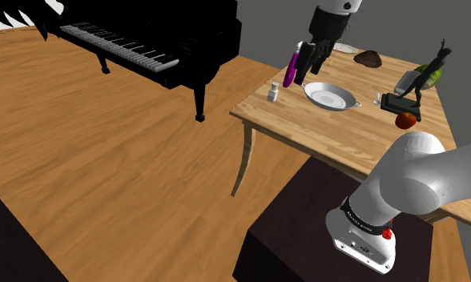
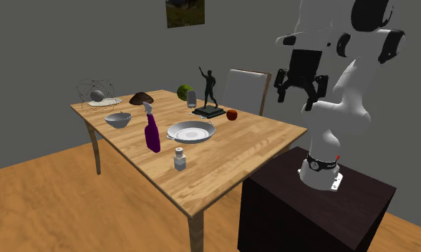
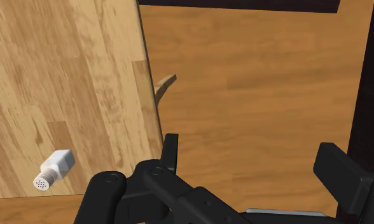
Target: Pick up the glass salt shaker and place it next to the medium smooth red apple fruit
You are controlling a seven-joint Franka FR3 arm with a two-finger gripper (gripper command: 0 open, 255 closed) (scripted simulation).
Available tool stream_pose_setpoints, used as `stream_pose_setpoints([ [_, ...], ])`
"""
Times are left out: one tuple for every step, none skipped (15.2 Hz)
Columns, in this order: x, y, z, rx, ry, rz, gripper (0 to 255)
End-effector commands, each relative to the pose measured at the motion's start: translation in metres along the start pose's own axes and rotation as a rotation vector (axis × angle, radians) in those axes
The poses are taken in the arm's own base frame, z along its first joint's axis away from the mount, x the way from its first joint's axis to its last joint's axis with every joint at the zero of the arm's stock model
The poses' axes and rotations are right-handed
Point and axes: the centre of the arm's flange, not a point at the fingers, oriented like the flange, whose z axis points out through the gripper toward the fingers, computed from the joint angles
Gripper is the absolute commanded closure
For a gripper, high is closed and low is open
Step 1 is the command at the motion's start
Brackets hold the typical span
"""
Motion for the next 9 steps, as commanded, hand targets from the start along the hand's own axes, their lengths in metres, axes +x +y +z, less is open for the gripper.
stream_pose_setpoints([
  [0.0,0.0,0.0,0.0,0.0,0.0,0],
  [0.005,0.009,0.008,-0.002,0.001,-0.005,0],
  [0.011,0.018,0.015,-0.003,0.003,-0.01,0],
  [0.016,0.027,0.023,-0.005,0.004,-0.015,0],
  [0.022,0.036,0.03,-0.006,0.005,-0.02,0],
  [0.027,0.045,0.037,-0.008,0.006,-0.025,0],
  [0.033,0.054,0.045,-0.009,0.008,-0.03,0],
  [0.039,0.063,0.052,-0.011,0.009,-0.035,0],
  [0.044,0.072,0.06,-0.012,0.01,-0.04,0],
])
